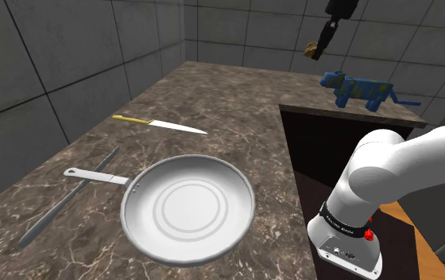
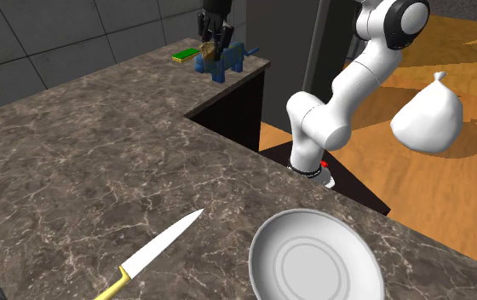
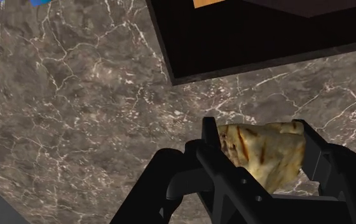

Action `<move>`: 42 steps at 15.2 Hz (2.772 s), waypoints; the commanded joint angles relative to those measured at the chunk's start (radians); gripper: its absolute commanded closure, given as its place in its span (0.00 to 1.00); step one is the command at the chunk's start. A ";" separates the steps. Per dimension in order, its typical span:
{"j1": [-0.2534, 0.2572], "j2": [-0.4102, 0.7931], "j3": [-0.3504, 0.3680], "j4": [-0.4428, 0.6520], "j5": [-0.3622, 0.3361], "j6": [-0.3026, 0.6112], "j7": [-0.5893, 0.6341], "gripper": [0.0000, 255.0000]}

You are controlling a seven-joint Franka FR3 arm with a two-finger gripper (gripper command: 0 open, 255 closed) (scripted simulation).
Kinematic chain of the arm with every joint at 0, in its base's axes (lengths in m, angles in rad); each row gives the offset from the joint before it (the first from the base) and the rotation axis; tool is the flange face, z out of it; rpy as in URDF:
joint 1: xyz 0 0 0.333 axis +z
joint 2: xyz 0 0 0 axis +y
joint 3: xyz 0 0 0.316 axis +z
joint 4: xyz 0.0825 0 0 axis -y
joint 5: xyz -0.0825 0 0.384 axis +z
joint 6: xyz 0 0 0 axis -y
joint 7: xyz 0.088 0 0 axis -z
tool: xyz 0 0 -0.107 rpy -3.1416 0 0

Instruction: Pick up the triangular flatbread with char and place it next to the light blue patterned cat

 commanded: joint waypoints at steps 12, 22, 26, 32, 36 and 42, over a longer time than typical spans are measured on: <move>0.068 0.223 -0.343 0.256 -0.060 0.044 -0.296 1.00; 0.041 0.175 -0.360 0.092 -0.095 0.165 -0.283 1.00; 0.033 0.162 -0.371 0.032 -0.109 0.213 -0.280 1.00; 0.022 0.149 -0.394 -0.052 -0.130 0.286 -0.277 1.00; 0.016 0.145 -0.411 -0.104 -0.144 0.336 -0.275 1.00; 0.006 0.149 -0.441 -0.177 -0.162 0.414 -0.277 1.00</move>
